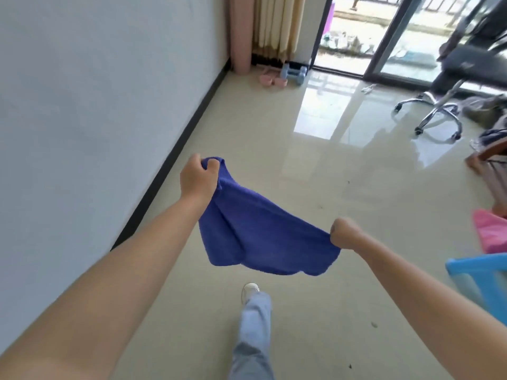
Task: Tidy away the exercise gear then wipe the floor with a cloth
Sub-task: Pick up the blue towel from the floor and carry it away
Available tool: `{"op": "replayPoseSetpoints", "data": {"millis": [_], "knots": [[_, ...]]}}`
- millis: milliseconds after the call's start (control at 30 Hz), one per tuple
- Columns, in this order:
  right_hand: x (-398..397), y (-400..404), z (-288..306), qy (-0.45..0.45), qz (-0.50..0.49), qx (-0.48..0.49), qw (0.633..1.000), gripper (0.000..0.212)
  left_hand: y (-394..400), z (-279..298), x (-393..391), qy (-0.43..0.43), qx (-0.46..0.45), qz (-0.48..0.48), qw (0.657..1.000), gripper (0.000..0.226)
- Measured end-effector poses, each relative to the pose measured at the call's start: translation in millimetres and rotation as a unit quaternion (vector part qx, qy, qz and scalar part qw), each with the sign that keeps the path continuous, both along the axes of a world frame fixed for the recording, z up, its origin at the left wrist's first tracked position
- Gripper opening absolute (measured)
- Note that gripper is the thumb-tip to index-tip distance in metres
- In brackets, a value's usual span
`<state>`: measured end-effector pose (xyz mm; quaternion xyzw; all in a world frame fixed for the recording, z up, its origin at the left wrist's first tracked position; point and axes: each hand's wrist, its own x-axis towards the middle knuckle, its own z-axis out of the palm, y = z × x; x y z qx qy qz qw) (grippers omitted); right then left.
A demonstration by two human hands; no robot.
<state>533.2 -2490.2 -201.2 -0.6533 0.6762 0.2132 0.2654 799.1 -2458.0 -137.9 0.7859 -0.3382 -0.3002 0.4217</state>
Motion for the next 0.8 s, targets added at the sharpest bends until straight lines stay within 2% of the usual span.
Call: {"op": "replayPoseSetpoints", "data": {"millis": [67,133,200,333,400,467,500,567,633,733,800], "knots": [[-5.0,-61.0,7.9,-0.061,-0.013,-0.013,0.998,0.026,-67.9,0.3,-9.3,-0.04,0.068,-0.078,0.994,0.032],[-2.5,-123.4,25.5,-0.162,-0.037,-0.036,0.985,0.028,-131.2,1.2,-20.5,-0.077,0.158,-0.191,0.966,0.021],[2.5,-183.2,53.7,-0.233,-0.043,-0.064,0.969,0.034,-187.5,7.5,-29.8,-0.122,0.225,-0.307,0.916,0.045],[5.1,-297.2,118.1,-0.261,0.005,-0.103,0.96,0.033,-298.5,29.6,-44.9,-0.157,0.303,-0.47,0.814,0.063],[6.0,-358.9,146.5,-0.259,0.048,-0.121,0.957,0.033,-361.1,39.8,-50.0,-0.157,0.313,-0.509,0.786,0.064],[10.2,-426.0,172.2,-0.252,0.095,-0.135,0.954,0.031,-426.4,51.2,-59.4,-0.142,0.276,-0.526,0.792,0.063],[12.3,-460.5,183.6,-0.245,0.116,-0.143,0.952,0.031,-460.0,58.3,-64.8,-0.111,0.229,-0.521,0.815,0.058],[14.0,-527.2,204.4,-0.238,0.149,-0.164,0.946,0.027,-526.7,73.0,-76.9,-0.008,0.122,-0.481,0.868,0.035],[13.6,-592.7,222.6,-0.244,0.17,-0.185,0.937,0.022,-593.0,84.0,-84.2,0.062,0.051,-0.427,0.901,0.013],[14.5,-686.0,247.4,-0.274,0.16,-0.214,0.924,0.013,-682.1,100.3,-86.5,0.099,0.018,-0.398,0.912,0.027],[17.7,-742.4,260.7,-0.282,0.154,-0.212,0.923,0.013,-735.0,105.5,-86.5,0.1,0.017,-0.397,0.912,0.021]]}}
